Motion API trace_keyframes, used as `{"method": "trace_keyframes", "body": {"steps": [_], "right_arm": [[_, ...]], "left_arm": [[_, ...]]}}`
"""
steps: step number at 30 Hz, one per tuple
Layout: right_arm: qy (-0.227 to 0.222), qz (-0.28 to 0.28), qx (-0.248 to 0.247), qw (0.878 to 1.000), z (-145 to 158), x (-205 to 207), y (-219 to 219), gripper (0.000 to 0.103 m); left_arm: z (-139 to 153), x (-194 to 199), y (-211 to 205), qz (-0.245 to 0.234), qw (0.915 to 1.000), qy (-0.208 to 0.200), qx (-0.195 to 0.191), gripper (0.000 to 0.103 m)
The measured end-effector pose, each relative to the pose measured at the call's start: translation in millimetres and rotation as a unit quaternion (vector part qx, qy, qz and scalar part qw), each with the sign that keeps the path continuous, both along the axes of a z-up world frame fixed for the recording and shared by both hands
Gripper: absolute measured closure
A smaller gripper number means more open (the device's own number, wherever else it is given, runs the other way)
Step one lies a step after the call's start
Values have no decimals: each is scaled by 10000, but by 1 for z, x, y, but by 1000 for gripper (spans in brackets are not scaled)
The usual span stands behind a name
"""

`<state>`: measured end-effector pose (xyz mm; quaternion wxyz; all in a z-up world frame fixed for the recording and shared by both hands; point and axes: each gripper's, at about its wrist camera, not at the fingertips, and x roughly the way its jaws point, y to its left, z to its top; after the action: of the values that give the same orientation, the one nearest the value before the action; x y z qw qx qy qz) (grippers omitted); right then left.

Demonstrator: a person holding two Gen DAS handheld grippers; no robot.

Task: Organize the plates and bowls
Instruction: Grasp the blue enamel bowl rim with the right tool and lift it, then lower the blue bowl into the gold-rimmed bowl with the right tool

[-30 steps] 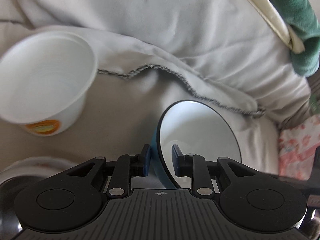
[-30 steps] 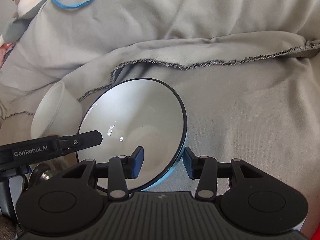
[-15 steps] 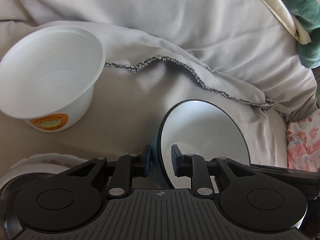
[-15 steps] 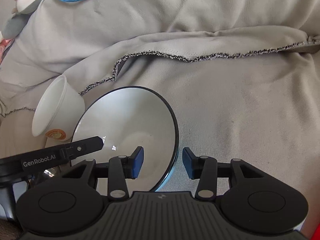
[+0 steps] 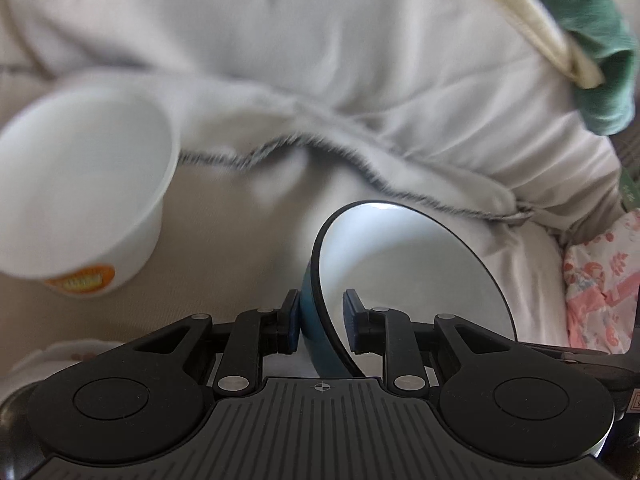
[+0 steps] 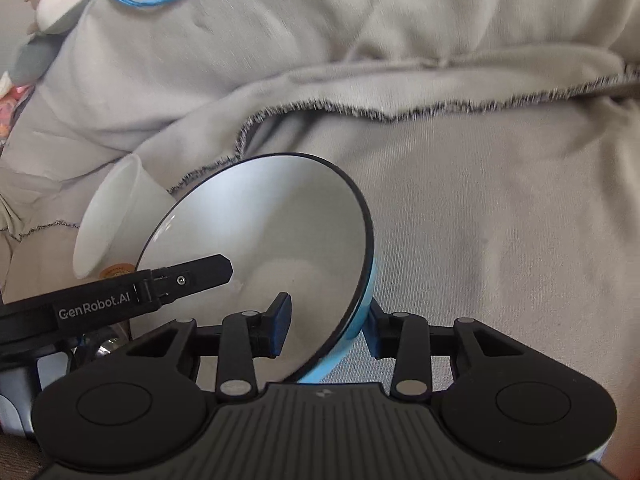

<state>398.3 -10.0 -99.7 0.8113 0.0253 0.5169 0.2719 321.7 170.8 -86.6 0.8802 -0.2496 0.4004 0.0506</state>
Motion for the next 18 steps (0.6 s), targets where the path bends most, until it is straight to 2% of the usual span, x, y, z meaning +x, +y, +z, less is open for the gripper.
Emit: {"method": "trace_keyframes", "body": {"steps": [2, 5, 9, 14, 18], "right_arm": [[-98, -39, 103, 9999, 14, -8, -7, 65], [-300, -65, 350, 9989, 38, -27, -25, 65], [-498, -76, 511, 9974, 65, -56, -50, 65], [-363, -111, 368, 9986, 66, -89, -73, 65], [78, -433, 231, 9988, 50, -113, -91, 64]], "left_arm": [[17, -11, -7, -71, 9998, -170, 70, 77], [41, -32, -17, -189, 9991, -386, -24, 77], [56, -58, -35, -443, 9981, -400, -143, 76], [41, -83, -61, -727, 9972, -75, -130, 76], [17, -98, -70, -839, 9955, 210, -400, 76]]}}
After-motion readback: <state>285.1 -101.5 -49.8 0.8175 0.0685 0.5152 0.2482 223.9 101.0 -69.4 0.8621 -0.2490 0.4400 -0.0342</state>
